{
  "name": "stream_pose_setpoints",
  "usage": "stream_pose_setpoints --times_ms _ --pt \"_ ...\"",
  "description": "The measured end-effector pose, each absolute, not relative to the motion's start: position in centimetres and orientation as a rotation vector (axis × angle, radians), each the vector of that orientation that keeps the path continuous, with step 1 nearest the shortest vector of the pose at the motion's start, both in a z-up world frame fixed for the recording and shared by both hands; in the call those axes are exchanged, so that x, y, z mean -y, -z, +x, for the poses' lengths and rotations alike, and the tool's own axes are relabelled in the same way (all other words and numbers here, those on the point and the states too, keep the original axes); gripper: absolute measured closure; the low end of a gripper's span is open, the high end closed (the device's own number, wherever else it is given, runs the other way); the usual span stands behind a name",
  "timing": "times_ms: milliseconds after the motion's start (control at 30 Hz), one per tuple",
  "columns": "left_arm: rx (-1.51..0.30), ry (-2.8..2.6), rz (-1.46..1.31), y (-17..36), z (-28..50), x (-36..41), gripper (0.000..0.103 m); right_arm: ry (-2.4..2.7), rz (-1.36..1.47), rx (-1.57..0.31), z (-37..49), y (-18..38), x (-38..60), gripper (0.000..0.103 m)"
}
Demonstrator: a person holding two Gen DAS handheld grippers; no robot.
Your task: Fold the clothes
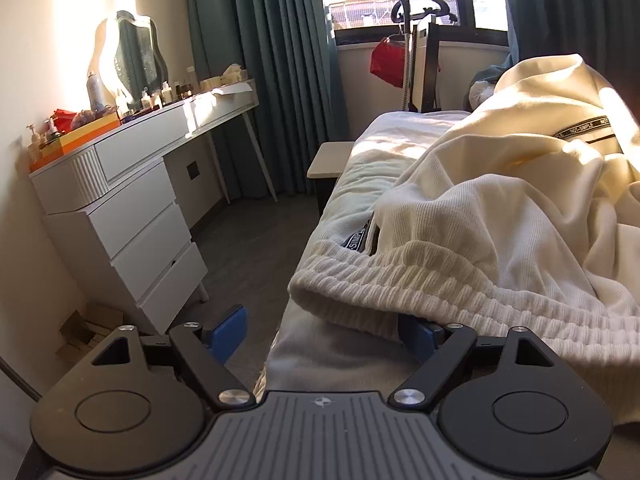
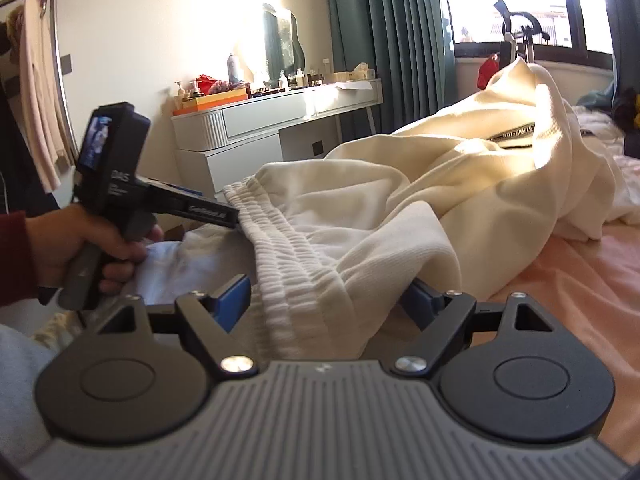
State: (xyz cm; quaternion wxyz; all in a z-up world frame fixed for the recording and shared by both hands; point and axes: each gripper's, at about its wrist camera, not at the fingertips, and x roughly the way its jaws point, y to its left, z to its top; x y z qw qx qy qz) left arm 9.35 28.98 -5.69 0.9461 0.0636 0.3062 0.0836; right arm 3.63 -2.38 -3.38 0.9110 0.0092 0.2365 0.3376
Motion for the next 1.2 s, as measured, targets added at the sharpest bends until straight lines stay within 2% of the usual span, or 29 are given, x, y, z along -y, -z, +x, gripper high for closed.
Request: stream_pose_setpoints --times_ms 67,133,200,267,300,333,400,467,633,800,867,900,933,967,1000,1067,1200 --pt "-0.612 -0.155 0.136 5.7 10.5 -29.1 0.020 -0.681 0.039 -0.531 3.5 3.7 2.6 0.020" --pt "-0.581 -0.139 0.147 5.5 11.4 -29.1 0.031 -0.657 0.053 -0.569 3.7 4.2 2.5 0.022" --pt "-0.548 -0.126 0.147 5.2 12.3 -29.3 0.039 -0.649 0.072 -0.596 3.9 4.6 2.3 0.043" --pt "-0.525 -0.124 0.110 4.6 13.2 -30.1 0.056 -0.661 0.087 -0.575 3.7 4.3 1.8 0.059" --pt "-0.514 -0.123 0.091 4.2 13.6 -30.5 0.072 -0.661 0.087 -0.561 3.6 4.0 1.5 0.062" --pt "-0.502 -0.122 0.072 3.9 14.0 -31.0 0.081 -0.661 0.087 -0.547 3.5 3.7 1.1 0.065" --pt "-0.479 -0.119 0.035 3.2 14.8 -31.8 0.090 -0.670 0.099 -0.534 3.7 3.1 0.5 0.068" --pt "-0.455 -0.117 -0.002 2.6 15.6 -32.7 0.092 -0.691 0.122 -0.530 4.3 2.5 -0.2 0.070" --pt "-0.462 -0.174 -0.124 0.1 18.5 -36.3 0.091 -0.782 0.170 -0.530 6.2 1.5 -3.7 0.070" --pt "-0.688 -0.214 -0.346 2.6 20.9 -41.1 0.088 -0.820 0.179 -0.562 7.7 2.8 -6.6 0.067" --pt "-0.674 -0.212 -0.385 2.9 19.8 -42.1 0.074 -0.825 0.183 -0.562 7.5 2.7 -6.2 0.065" --pt "-0.666 -0.221 -0.393 2.8 19.0 -42.6 0.062 -0.826 0.186 -0.564 7.4 2.5 -5.8 0.062" --pt "-0.660 -0.237 -0.398 2.7 18.2 -42.9 0.054 -0.823 0.188 -0.570 7.3 2.3 -5.4 0.059" --pt "-0.656 -0.253 -0.400 2.5 17.3 -43.2 0.050 -0.815 0.183 -0.569 7.2 2.1 -5.2 0.048" --pt "-0.654 -0.269 -0.400 2.5 16.1 -43.4 0.043 -0.807 0.178 -0.569 7.1 2.0 -4.9 0.031" --pt "-0.642 -0.296 -0.400 1.9 13.8 -43.7 0.039 -0.796 0.168 -0.562 6.8 1.7 -4.3 0.017" --pt "-0.586 -0.293 -0.359 -1.0 9.3 -42.1 0.033 -0.808 0.133 -0.576 5.5 0.9 -3.2 0.018"
